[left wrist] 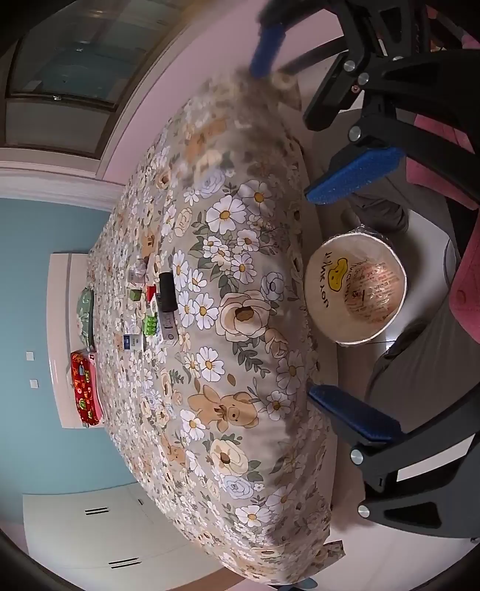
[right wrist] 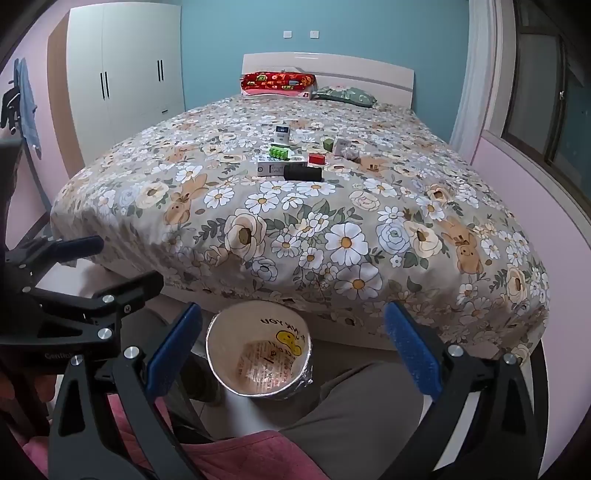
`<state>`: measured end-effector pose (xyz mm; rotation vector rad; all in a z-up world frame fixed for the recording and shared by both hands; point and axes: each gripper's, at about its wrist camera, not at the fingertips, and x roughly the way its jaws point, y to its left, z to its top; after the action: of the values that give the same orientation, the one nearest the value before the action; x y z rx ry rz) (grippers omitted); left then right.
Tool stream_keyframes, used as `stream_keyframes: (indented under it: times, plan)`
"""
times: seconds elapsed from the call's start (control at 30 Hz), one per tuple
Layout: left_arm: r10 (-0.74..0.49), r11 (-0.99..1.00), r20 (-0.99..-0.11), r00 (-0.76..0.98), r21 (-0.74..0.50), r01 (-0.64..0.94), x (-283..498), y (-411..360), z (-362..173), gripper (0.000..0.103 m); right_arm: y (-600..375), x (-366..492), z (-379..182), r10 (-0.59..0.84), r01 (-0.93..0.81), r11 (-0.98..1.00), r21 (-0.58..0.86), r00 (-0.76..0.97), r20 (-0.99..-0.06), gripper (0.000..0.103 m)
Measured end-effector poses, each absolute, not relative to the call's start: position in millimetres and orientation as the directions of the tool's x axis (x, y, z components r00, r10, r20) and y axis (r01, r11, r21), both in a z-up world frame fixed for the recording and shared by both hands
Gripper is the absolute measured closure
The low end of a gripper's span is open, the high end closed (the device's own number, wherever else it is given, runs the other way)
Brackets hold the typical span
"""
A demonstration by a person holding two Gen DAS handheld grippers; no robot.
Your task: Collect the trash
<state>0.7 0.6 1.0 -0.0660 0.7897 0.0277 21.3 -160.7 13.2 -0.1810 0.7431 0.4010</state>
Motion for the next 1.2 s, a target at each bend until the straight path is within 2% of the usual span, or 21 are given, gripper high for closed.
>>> stream_keyframes:
  times: [0.27, 1.2]
  plan:
    - [0.021, 0.999, -0.699, 0.715, -0.013, -0.042, 2, -4, 7, 0.003, -166, 21, 18, 0.294, -0.415, 0.910, -0.019, 0.674, -0.678, 0.006]
    - [0.033, 0.999, -0.681, 0.731, -0.006, -0.051, -5, -3, 12, 0.003, -163, 18, 20, 0.277, -0.403, 0.915, -0.035, 0.687, -0.672, 0.006]
